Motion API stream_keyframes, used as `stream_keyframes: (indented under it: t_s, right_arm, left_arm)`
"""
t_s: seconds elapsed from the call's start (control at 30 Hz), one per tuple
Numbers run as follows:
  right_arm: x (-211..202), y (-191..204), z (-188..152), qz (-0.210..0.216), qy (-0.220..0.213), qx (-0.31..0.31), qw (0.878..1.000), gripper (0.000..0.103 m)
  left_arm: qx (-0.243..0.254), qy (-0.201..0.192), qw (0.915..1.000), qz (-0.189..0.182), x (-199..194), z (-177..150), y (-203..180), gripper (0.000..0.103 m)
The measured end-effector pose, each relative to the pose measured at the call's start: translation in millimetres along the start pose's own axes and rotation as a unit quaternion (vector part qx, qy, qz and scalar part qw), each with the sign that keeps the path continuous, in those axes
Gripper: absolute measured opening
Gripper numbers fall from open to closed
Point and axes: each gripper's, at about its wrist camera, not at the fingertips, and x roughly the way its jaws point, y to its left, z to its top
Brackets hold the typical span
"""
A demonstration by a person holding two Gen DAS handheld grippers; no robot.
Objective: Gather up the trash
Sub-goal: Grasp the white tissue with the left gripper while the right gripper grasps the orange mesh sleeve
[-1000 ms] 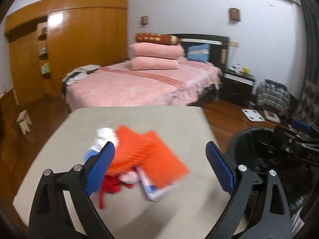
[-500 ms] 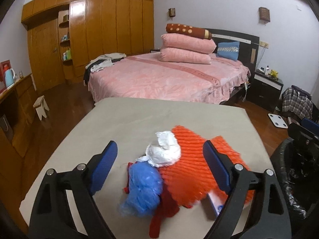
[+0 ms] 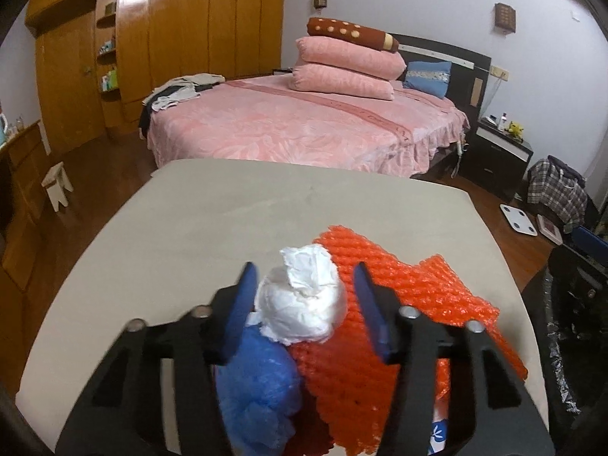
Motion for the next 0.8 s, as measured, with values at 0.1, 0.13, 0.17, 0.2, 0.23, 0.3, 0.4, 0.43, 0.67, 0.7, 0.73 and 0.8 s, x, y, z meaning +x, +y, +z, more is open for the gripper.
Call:
stream_keyframes:
  t_s: [0.1, 0.13, 0.17, 0.2, 0.23, 0.3, 0.4, 0.43, 0.67, 0.7, 0.73, 0.8]
  right_arm:
    - [0.7, 1.8, 1.6, 0.002, -0.001, -0.001, 1.0, 0.097]
    - [0.9, 2.3, 1.6, 0.003, -0.002, -0.002, 1.0, 0.097]
    - [1.0, 3.7, 2.0, 0.004, -0.002, -0.003, 1.0, 0.097]
    - [1.1, 5.2, 2.4, 0.006, -0.003, -0.004, 1.0, 0.097]
    - [0.9, 6.7, 2.8, 0.007, -0.004, -0.005, 1.0, 0.097]
    - [1.4, 8.8, 4.4, 0.01, -0.006, -0.008, 1.0, 0.097]
    - [2.0, 11.4, 4.4, 0.012, -0.006, -0.011, 1.0, 0.097]
    - [1.8, 11.6, 3.8, 0.012, -0.006, -0.011, 1.0, 0.097]
    - [3.7, 8.2, 2.3, 0.008, -0.002, -0.01, 1.0, 0.097]
    - [4.4, 7.6, 2.3, 0.008, -0.001, -0.01, 1.0, 0.097]
    - [4.9, 7.5, 2.1, 0.007, 0.0, -0.01, 1.0, 0.097]
    - [5.7, 8.5, 1.0, 0.008, 0.001, -0.011, 1.0, 0.097]
  left_arm:
    - [0.001, -0.004, 1.0, -0.008, -2.8, -1.3, -3.3, 0.033]
    - [0.003, -0.006, 0.9999, -0.011, -3.9, -1.8, -3.8, 0.026]
    - [0.005, -0.008, 0.9999, -0.011, -5.1, -1.7, -4.3, 0.024]
    - [0.003, -0.009, 0.9999, -0.013, -6.4, -2.0, -4.0, 0.019]
    - [-0.001, -0.011, 0.9998, -0.017, -8.5, -1.7, -2.4, 0.017]
    - [-0.006, -0.015, 0.9997, -0.019, -10.7, -0.8, 0.0, 0.014]
    - [-0.01, -0.015, 0.9996, -0.022, -11.7, -0.1, 1.8, 0.018]
    - [-0.01, -0.012, 0.9996, -0.023, -10.9, -1.0, 2.8, 0.026]
    - [-0.005, 0.01, 0.9998, -0.017, 9.5, -3.6, -1.2, 0.055]
    - [-0.004, 0.014, 0.9997, -0.018, 12.9, -4.3, -1.9, 0.053]
    - [-0.002, 0.019, 0.9997, -0.017, 15.6, -5.3, -2.2, 0.043]
    - [-0.002, 0.02, 0.9996, -0.019, 16.8, -6.9, -1.5, 0.035]
